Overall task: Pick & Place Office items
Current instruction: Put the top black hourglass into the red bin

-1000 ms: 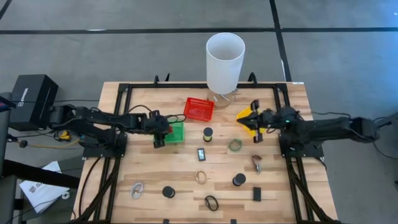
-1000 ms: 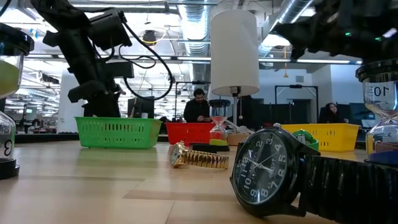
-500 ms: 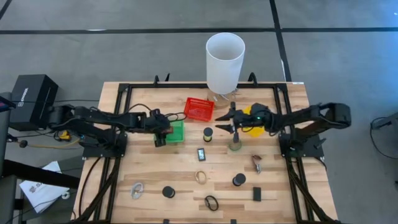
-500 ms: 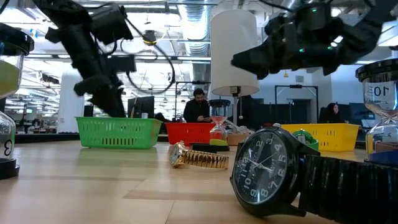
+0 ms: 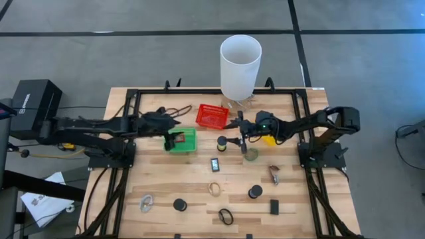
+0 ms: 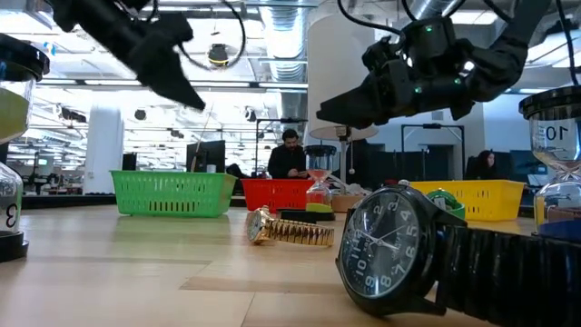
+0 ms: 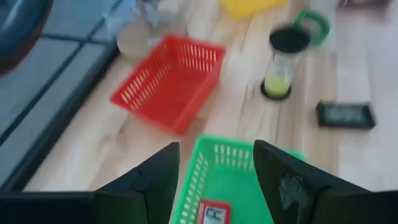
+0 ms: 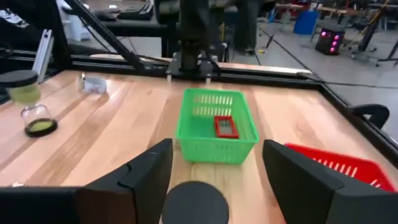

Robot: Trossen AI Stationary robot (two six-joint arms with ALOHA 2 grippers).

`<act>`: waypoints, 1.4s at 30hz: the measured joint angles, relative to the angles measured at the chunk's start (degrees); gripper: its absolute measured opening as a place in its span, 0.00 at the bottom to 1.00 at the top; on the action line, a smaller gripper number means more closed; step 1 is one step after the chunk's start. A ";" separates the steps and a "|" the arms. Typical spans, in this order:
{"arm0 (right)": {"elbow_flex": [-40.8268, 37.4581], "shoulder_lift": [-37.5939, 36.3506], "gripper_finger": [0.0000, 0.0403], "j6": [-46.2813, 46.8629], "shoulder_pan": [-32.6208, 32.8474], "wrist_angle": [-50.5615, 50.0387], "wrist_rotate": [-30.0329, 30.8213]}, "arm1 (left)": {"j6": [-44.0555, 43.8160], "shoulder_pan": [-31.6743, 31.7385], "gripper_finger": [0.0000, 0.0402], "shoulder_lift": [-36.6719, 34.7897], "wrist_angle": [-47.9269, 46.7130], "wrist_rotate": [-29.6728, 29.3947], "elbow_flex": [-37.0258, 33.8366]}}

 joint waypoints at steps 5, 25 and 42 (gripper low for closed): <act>1.92 3.38 0.59 0.73 1.16 -1.02 -1.27 | 0.04 -0.02 0.48 -2.92 5.38 0.21 0.00; 8.21 8.26 0.59 -4.02 3.08 -9.57 3.19 | -0.11 -0.02 0.46 -1.87 7.86 0.27 -0.02; 8.26 7.86 0.59 -2.51 2.93 -10.98 3.21 | -0.11 -0.02 0.46 -1.87 7.84 0.27 -0.02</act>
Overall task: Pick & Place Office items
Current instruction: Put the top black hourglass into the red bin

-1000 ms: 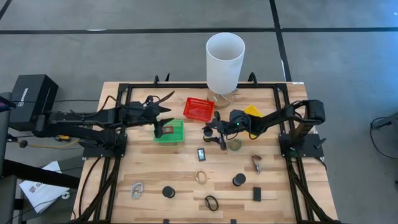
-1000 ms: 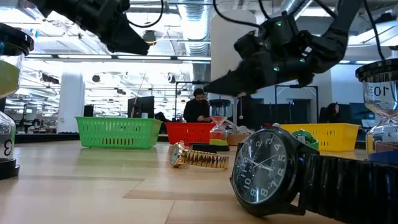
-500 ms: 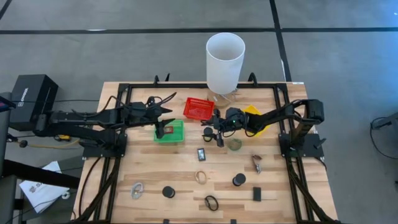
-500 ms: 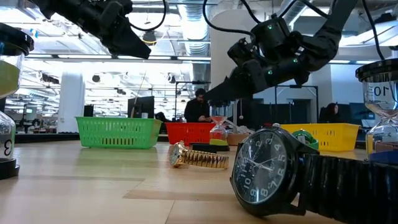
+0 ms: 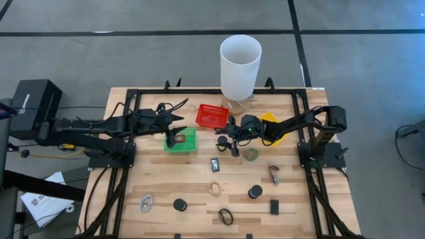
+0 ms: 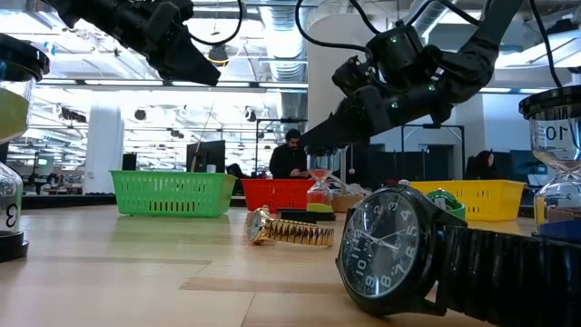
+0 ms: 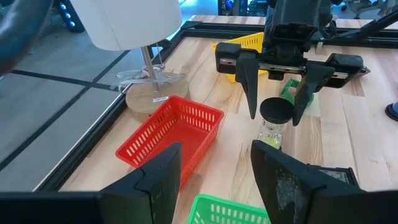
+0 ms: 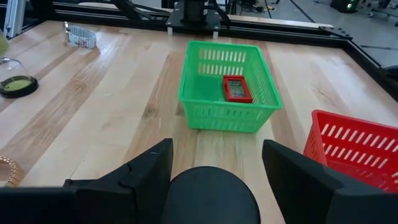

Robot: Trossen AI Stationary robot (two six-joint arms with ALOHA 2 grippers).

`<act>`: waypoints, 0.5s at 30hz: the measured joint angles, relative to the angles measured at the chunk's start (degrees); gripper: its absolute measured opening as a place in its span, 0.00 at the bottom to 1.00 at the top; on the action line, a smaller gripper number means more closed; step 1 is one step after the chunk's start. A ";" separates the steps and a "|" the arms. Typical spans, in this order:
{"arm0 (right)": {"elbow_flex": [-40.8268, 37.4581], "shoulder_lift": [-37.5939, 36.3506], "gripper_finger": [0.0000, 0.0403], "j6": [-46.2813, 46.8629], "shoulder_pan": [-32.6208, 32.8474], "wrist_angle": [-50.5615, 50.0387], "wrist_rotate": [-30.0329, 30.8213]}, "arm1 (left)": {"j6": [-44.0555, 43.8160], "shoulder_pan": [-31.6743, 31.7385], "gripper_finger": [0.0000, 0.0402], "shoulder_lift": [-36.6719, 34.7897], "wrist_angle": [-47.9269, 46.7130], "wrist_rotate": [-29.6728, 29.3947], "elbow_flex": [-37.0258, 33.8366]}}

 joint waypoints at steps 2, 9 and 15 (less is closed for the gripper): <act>-0.10 -0.63 0.60 0.33 0.10 -0.63 0.00 | 0.00 0.00 0.46 0.00 0.00 0.00 0.00; -0.11 -0.69 0.63 1.39 0.10 -0.83 -0.04 | 0.00 0.00 0.46 0.00 0.00 0.00 0.00; -0.11 -0.69 0.64 1.53 0.12 -2.43 -0.15 | 0.00 -0.01 0.46 0.00 0.00 0.00 0.00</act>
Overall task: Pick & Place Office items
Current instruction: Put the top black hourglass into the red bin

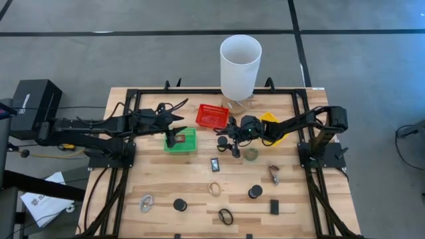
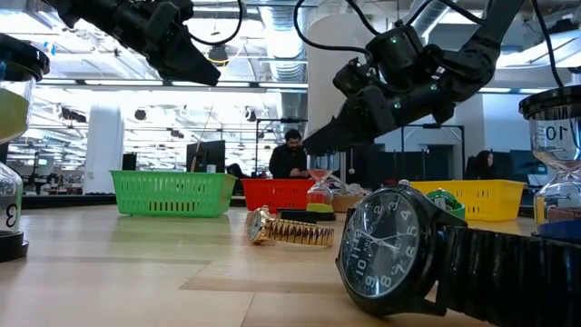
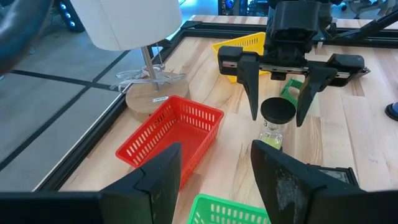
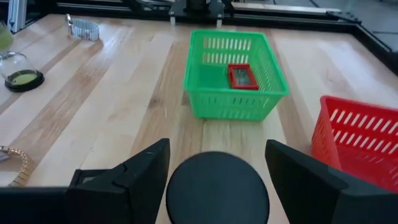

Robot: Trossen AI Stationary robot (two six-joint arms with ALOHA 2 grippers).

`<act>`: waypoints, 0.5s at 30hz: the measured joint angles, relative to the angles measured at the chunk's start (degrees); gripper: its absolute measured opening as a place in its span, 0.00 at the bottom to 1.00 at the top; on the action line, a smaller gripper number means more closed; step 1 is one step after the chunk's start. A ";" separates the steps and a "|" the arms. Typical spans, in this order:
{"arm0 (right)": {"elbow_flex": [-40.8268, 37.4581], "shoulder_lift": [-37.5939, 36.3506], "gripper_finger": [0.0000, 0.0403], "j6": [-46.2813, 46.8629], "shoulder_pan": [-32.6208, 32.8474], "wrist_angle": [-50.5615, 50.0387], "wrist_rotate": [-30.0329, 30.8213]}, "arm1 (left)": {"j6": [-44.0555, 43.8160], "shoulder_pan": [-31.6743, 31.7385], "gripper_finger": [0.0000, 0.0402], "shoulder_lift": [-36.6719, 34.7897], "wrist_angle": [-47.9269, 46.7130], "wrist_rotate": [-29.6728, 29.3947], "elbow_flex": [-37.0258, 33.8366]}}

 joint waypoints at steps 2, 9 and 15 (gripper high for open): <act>0.00 -0.02 0.64 0.73 0.00 -0.45 -0.05 | 0.00 0.00 0.46 0.00 0.00 0.00 0.00; 0.41 -0.02 0.64 1.05 0.00 -0.82 -0.07 | 0.00 0.00 0.46 0.00 -0.01 0.00 0.00; 2.50 0.52 0.64 1.05 -0.02 -6.66 -0.07 | 0.00 -0.01 0.46 0.00 0.00 0.00 0.00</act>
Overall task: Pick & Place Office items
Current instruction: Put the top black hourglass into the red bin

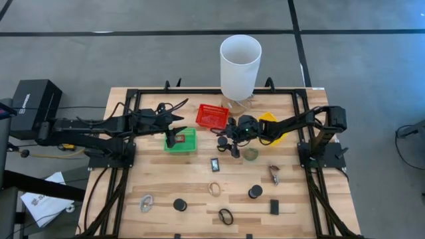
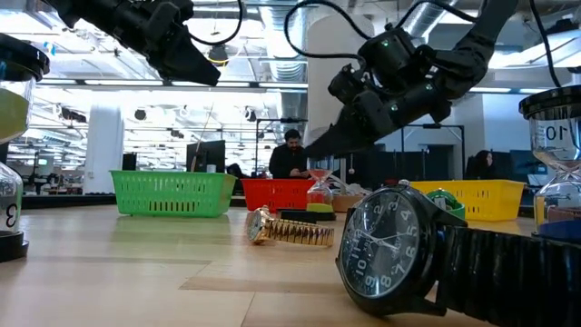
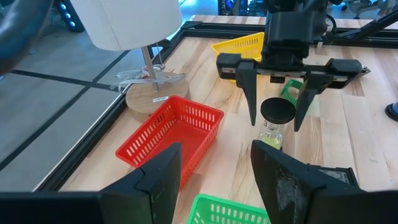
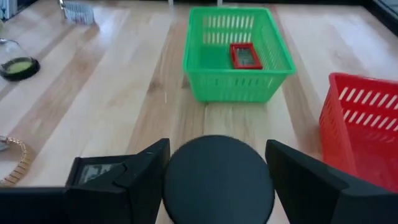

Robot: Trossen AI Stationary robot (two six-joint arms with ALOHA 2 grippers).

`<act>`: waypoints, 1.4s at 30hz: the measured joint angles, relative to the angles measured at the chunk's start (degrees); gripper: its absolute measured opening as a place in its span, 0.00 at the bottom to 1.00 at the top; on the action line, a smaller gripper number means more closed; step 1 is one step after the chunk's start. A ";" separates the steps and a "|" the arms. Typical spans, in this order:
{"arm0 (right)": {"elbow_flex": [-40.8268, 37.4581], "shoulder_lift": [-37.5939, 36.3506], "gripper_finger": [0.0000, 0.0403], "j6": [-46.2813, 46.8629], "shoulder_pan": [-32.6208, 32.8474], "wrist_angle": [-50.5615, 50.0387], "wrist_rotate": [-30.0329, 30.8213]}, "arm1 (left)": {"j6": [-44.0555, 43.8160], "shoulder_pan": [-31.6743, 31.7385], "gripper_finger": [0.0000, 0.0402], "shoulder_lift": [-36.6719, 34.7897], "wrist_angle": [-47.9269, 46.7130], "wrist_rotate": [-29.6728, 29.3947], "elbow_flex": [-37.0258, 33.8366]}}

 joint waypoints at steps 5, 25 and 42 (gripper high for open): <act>0.70 -0.02 0.64 -0.02 0.00 -2.20 0.00 | 0.00 0.00 0.46 0.00 0.00 0.00 0.00; 0.84 -0.02 0.62 3.57 0.00 -4.33 0.20 | 0.00 0.00 0.46 0.00 0.01 -0.01 0.00; 0.82 -0.02 0.56 9.08 0.02 -3.19 0.35 | 0.00 0.00 0.46 0.00 0.04 -0.02 0.00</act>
